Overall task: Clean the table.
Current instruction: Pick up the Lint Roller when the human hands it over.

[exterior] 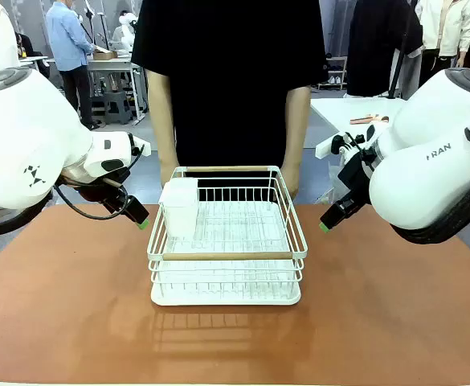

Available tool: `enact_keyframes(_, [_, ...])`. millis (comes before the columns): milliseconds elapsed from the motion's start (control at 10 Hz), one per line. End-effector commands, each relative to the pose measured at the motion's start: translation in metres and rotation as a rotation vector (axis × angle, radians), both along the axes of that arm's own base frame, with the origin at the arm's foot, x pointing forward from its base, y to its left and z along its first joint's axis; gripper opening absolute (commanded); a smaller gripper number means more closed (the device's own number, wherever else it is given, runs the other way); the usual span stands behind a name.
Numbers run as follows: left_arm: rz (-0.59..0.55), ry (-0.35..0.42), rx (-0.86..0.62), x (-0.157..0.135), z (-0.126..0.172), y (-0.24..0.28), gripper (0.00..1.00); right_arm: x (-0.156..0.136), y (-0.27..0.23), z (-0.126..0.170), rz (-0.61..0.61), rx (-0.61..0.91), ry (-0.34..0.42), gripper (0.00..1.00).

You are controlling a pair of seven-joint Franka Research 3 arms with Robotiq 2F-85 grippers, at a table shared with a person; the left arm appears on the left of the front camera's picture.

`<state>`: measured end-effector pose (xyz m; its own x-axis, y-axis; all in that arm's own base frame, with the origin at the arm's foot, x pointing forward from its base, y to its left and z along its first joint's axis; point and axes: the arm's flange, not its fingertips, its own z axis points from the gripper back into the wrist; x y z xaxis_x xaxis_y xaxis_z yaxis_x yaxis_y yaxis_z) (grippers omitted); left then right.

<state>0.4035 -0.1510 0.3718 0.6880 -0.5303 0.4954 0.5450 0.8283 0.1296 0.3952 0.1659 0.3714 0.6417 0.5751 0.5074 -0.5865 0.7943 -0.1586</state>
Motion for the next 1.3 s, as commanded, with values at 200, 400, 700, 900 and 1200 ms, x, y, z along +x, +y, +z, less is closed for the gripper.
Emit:
enact_keyframes(200, [-0.001,0.0,0.0,0.0,0.0,0.0,1.0,0.0,0.0,0.0,0.0,0.0,0.0,1.0])
enact_keyframes(400, [-0.001,0.0,0.0,0.0,0.0,0.0,1.0,0.0,0.0,0.0,0.0,0.0,0.0,1.0])
enact_keyframes(700, [-0.001,0.0,0.0,0.0,0.0,0.0,1.0,0.0,0.0,0.0,0.0,0.0,0.0,1.0])
enact_keyframes(900, [-0.001,0.0,0.0,0.0,0.0,0.0,1.0,0.0,0.0,0.0,0.0,0.0,0.0,1.0])
enact_keyframes(1200, [0.044,0.031,-0.022,0.005,0.028,0.003,1.0,-0.001,-0.003,0.029,-0.036,0.106,0.033,1.0])
